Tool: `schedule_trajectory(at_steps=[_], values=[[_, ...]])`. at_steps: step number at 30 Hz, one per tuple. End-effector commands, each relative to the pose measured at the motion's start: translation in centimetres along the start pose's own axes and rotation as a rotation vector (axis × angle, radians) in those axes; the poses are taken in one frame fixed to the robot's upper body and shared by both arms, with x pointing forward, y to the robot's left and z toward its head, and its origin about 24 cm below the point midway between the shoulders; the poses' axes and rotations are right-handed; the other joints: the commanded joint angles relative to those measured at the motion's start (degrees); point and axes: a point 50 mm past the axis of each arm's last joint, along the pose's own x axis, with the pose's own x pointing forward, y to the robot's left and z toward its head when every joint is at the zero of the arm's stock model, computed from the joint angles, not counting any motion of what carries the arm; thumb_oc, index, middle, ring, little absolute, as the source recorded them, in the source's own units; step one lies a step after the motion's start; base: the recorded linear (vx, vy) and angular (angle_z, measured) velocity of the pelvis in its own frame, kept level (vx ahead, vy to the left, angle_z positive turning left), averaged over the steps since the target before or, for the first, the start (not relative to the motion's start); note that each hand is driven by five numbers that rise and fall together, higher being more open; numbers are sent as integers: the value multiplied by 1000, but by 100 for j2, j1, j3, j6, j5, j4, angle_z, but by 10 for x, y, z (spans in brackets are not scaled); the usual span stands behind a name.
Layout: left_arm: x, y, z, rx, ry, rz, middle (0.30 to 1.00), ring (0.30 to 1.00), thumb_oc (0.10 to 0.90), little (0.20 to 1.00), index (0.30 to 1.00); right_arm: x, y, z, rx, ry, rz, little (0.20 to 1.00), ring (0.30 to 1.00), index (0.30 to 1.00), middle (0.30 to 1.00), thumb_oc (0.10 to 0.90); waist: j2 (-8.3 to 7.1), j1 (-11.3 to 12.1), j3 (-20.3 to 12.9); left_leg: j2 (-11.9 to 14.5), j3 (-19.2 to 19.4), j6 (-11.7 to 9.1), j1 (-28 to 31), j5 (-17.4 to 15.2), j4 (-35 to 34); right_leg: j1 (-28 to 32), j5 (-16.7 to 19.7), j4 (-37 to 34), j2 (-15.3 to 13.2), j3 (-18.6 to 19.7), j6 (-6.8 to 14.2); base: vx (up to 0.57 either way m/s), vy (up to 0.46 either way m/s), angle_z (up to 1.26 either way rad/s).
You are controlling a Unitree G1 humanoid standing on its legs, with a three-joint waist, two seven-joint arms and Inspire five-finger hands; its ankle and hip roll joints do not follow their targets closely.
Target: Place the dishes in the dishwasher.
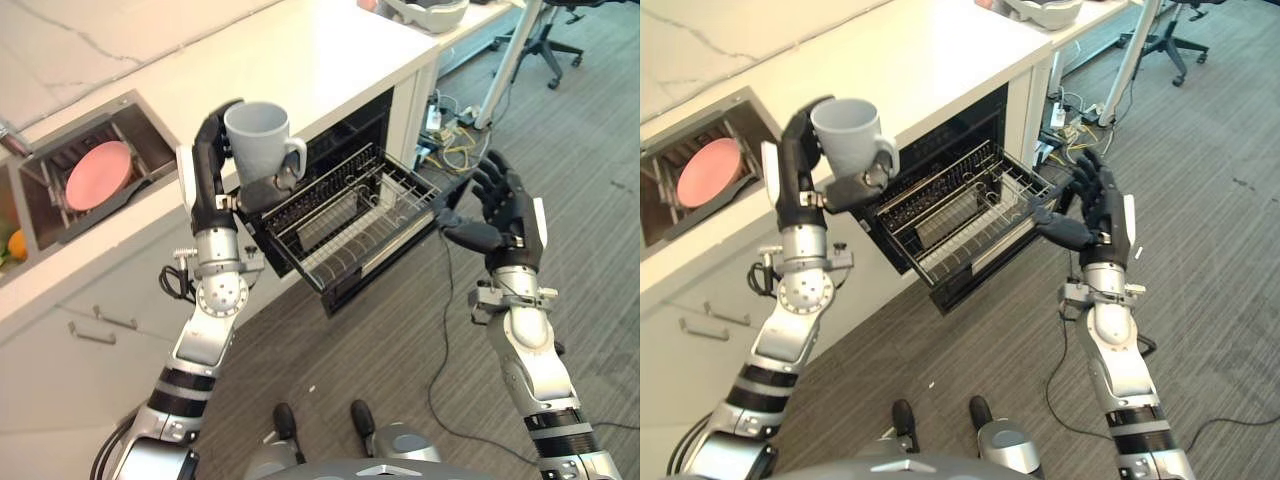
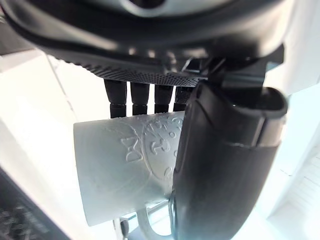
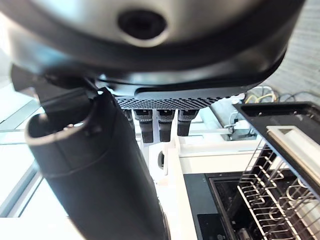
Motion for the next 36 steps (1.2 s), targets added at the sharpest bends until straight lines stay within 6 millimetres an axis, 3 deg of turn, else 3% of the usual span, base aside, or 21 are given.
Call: schedule_trajectory(at_steps=[1, 5, 13, 18, 25, 36], values=[[24, 4, 53, -28, -333, 77, 300, 300, 400, 300, 300, 11, 3, 58, 148, -325, -1, 900, 900, 900, 900, 800, -40, -103, -687, -93, 201, -15, 498, -552, 62, 91, -599, 58, -547, -325, 894, 56, 85, 1], [34, -3, 71, 9, -436, 59, 300, 300, 400, 300, 300, 12, 25, 84, 228, -432, 118, 900, 900, 900, 900, 800, -38, -218, -798, -73, 294, -73, 615, -721, 62, 158, -669, 58, -607, -431, 934, 65, 72, 11], [39, -13, 72, 106, -468, 41, 300, 300, 400, 300, 300, 16, 53, 106, 420, -490, 253, 900, 900, 900, 900, 800, -65, -205, -852, -106, 393, -16, 705, -815, 62, 170, -638, 58, -680, -353, 1021, 22, 31, 3], [35, -13, 66, 181, -469, 48, 300, 300, 400, 300, 300, 16, 63, 109, 488, -487, 292, 900, 900, 900, 900, 800, -79, -163, -857, -118, 427, 1, 752, -862, 62, 165, -637, 58, -706, -299, 1053, 8, 12, -7], [31, -22, 55, 341, -483, -25, 300, 300, 400, 300, 300, 14, 84, 94, 597, -350, 386, 900, 900, 900, 900, 800, -113, -80, -837, -105, 433, -2, 723, -797, 62, 133, -566, 58, -722, -308, 1050, -16, 4, -6], [9, -45, 54, 301, -481, -138, 300, 300, 400, 300, 300, 11, 106, 89, 654, -282, 445, 900, 900, 900, 900, 800, -182, 60, -831, -94, 334, 1, 705, -834, 62, 157, -643, 58, -734, -401, 1048, -10, -7, 3]])
